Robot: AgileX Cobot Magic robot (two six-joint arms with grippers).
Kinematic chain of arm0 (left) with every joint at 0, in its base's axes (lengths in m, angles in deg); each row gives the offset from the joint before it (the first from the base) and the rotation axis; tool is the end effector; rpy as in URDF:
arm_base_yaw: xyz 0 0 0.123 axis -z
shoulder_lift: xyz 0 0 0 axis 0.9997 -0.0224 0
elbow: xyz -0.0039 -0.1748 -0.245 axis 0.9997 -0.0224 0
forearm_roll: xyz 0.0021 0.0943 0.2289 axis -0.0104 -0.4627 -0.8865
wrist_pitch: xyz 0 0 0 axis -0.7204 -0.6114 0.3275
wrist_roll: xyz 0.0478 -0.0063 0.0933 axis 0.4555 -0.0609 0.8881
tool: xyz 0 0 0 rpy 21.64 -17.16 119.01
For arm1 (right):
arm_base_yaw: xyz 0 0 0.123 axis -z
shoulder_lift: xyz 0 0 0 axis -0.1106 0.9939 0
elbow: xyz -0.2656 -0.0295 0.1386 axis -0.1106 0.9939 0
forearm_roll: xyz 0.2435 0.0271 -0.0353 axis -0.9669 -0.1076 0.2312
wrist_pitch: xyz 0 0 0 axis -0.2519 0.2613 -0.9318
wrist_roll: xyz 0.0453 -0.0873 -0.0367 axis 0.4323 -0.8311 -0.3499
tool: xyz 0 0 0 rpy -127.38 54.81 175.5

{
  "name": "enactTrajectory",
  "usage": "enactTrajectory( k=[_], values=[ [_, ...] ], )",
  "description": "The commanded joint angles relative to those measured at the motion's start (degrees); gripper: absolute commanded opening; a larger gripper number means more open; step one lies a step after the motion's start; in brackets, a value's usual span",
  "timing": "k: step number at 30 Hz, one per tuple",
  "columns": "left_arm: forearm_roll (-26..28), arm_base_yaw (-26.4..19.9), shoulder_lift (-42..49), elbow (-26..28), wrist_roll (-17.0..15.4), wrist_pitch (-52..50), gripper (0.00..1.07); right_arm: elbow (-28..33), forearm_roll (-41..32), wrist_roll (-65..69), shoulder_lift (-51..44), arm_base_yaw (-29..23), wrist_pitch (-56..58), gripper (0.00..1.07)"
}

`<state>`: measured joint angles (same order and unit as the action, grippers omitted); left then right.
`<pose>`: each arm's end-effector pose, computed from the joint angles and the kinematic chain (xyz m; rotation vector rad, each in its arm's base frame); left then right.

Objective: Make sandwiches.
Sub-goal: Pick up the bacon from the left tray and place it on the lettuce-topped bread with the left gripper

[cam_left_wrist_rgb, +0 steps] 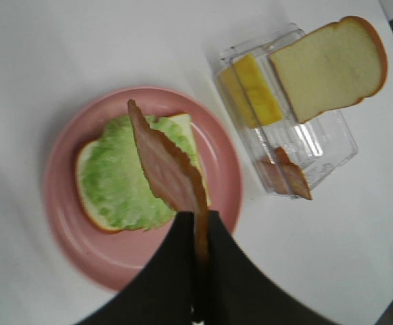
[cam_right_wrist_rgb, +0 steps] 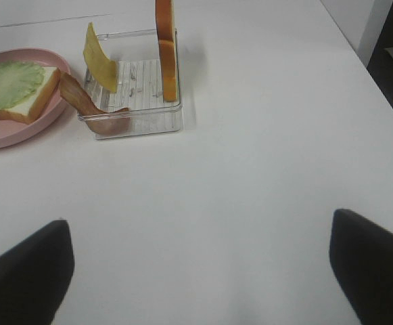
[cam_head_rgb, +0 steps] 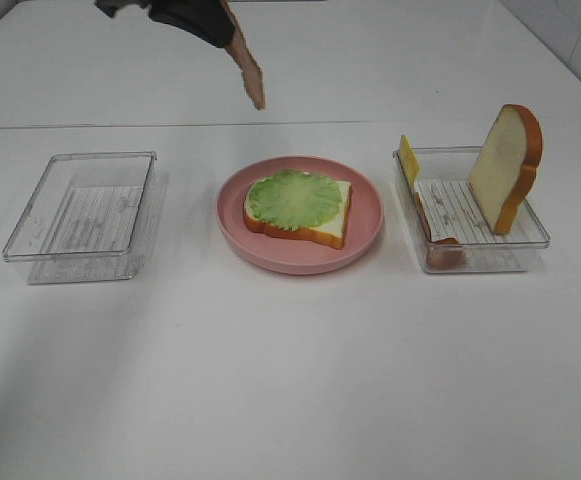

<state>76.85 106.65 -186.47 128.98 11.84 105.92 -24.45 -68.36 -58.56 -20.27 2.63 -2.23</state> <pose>0.4554 -0.2005 0.3128 0.4372 2.5448 -0.8079 -0.0107 -0.0088 0.2519 0.0856 2.1286 0.0167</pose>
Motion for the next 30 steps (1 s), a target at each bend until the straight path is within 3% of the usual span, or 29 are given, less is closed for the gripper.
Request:
enactTrajectory(
  k=[1,15,19,30],
  values=[
    [5.7,2.5,-5.2,3.0,1.9,-0.5,0.00,0.0,0.5,-0.1,-1.8,0.1,-0.5,0.96],
    [6.7,9.5,-14.9,4.2,3.9,-2.0,0.00,0.0,0.5,-0.1,-1.8,0.1,-0.5,0.96],
    [7.6,9.8,-15.5,4.2,5.7,-2.0,0.00,0.0,0.5,-0.1,-1.8,0.1,-0.5,0.96],
    [5.0,9.0,-17.8,4.2,5.6,-1.7,0.00,0.0,0.5,-0.1,-1.8,0.1,-0.5,0.96]
  ],
)
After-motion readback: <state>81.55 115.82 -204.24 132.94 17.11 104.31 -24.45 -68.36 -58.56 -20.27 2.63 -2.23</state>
